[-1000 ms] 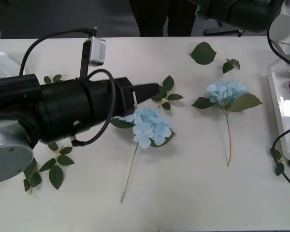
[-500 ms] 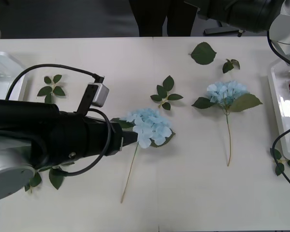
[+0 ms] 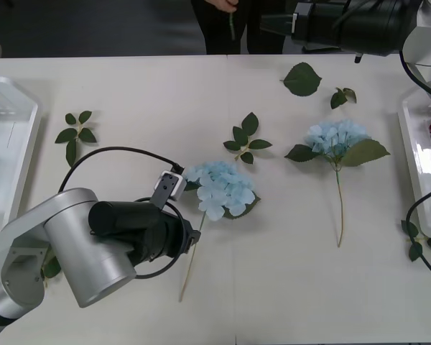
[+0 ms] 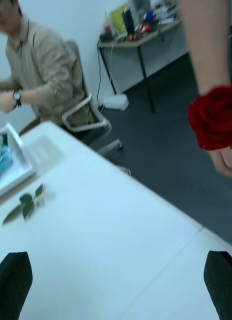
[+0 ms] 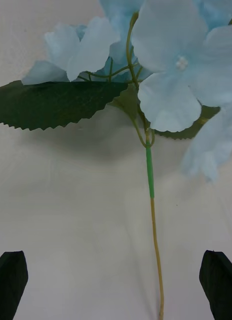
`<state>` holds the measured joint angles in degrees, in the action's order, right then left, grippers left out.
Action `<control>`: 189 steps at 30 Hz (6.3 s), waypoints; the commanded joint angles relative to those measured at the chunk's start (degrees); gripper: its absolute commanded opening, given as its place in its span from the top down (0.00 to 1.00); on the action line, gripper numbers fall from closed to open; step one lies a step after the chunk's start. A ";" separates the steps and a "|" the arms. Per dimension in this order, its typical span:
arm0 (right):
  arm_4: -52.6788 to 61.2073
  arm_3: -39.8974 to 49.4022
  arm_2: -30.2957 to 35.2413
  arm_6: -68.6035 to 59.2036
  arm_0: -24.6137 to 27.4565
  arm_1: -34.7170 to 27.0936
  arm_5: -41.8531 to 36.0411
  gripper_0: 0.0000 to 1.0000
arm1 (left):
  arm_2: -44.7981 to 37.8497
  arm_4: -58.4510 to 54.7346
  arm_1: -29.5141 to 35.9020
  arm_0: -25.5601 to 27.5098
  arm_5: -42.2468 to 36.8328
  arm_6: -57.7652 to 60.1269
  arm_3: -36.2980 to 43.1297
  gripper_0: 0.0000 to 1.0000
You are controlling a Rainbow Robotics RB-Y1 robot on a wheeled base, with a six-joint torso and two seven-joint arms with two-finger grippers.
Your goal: Place the red flowers into the right box and the blue flowers into the left box. If a person shows an open palm, hand one flower to the person first, then continue sorting.
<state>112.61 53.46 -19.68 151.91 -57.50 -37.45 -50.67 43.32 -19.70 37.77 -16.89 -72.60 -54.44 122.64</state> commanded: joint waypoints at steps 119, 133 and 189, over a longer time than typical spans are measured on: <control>-18.74 41.28 0.87 -44.42 14.44 5.90 -3.03 1.00 | -52.37 -21.96 27.27 0.01 -1.14 -51.73 -43.45 0.25; -18.47 41.28 -2.65 -45.74 14.35 7.48 1.45 1.00 | -56.59 -32.33 27.27 1.24 -2.46 -53.49 -42.83 0.00; -14.87 41.28 -2.65 -48.03 14.44 7.39 1.63 1.00 | -19.59 -32.42 -4.55 1.86 25.49 -25.71 1.29 1.00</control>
<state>96.80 93.26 -22.08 105.60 -40.40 -31.24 -49.75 22.79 -52.79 33.67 -12.75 -48.39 -79.73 123.09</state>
